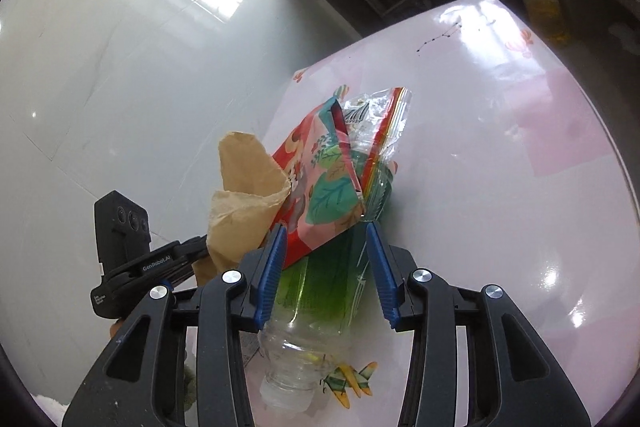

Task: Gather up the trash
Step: 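Grasp the red snack bag with the right tool while the left tool holds the cloth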

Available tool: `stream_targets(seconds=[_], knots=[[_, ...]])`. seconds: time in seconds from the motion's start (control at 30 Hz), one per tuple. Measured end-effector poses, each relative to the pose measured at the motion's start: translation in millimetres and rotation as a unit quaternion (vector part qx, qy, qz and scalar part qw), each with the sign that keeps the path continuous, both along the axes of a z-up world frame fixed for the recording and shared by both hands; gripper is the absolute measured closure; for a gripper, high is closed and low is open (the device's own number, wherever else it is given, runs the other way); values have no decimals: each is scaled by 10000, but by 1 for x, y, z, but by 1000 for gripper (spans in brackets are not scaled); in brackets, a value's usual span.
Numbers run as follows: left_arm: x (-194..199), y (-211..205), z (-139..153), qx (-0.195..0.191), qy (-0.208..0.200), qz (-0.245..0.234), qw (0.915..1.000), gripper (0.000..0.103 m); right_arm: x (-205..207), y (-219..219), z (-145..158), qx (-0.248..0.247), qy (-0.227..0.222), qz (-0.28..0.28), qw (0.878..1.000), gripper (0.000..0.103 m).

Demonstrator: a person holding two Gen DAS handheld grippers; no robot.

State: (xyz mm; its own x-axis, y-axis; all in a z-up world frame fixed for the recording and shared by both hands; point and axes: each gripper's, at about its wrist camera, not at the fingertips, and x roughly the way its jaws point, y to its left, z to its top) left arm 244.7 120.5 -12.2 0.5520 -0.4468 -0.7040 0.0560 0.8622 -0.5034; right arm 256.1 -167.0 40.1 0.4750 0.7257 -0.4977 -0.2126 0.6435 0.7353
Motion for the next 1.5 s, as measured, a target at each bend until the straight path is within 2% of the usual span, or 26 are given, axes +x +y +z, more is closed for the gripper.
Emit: stream_targets(seconds=[0.2,0.3,0.43,0.57,0.83,0.93,1.07,1.4,1.5], knots=[[2,-2,-5,12,96,9,10000,99,-9,17,18,176,-409,196,9988,62],[4,-1,-7,14,130,14,9999,99,-16,20,26,-5,-473,92,9988,62],[6,0,-7,3,155,46,9999,99,-17,7,20,-83,-163,-369,9992,62],[6,0,-10,31,172,28,9998,99,-12,1,5,72,242,-343,9991,61],[6,-3,-13,16,216,22,9998,99,-33,25,38,-70,-520,56,9986,61],[7,-4,-13,22,211,17,9998,99,-35,33,41,-189,-597,121,9980,61],[6,-5,-13,25,213,-5,9998,99,-29,42,39,-301,-489,40,9983,61],[6,-5,-15,9,209,-11,9998,99,-19,49,22,-308,-109,-161,9993,79],[5,-4,-15,31,189,-22,9998,99,-17,51,19,-255,-19,-176,9995,80]])
